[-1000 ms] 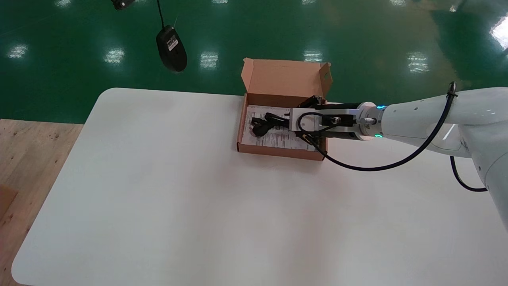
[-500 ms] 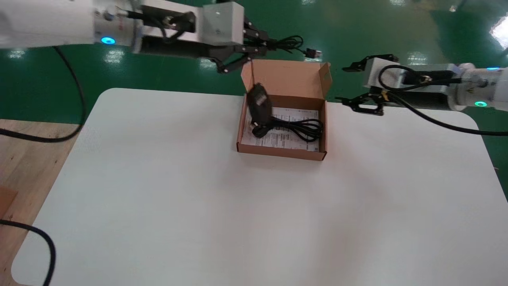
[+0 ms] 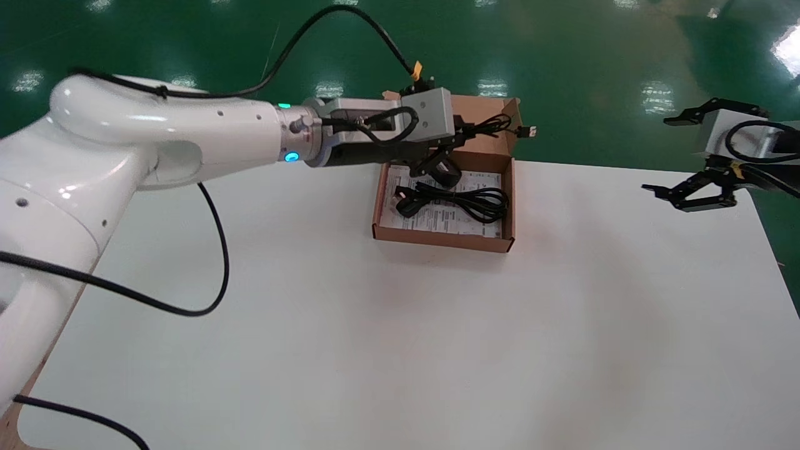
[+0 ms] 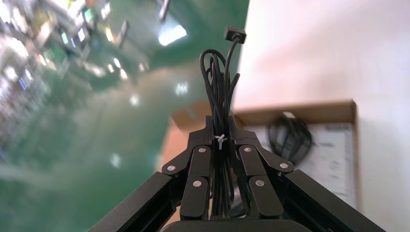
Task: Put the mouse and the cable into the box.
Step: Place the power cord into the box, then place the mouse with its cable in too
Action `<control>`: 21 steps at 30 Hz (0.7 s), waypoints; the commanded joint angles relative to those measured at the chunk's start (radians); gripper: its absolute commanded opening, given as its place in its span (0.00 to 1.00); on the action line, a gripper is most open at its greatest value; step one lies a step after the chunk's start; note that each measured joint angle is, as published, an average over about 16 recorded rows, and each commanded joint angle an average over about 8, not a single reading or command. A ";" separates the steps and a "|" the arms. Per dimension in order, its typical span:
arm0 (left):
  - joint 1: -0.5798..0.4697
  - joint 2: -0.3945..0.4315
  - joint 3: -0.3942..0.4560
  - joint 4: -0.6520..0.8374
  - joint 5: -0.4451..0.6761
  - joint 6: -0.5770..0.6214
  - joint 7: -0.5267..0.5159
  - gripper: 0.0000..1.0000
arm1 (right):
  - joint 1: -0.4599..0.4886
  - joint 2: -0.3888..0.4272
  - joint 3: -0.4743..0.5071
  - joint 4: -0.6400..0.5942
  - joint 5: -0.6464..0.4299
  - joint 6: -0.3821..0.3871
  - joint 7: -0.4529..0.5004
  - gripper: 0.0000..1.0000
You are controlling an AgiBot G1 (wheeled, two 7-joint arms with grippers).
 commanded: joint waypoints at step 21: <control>0.073 -0.005 0.280 -0.072 -0.064 -0.182 -0.241 0.00 | 0.139 0.119 -0.086 0.007 -0.122 -0.094 0.047 1.00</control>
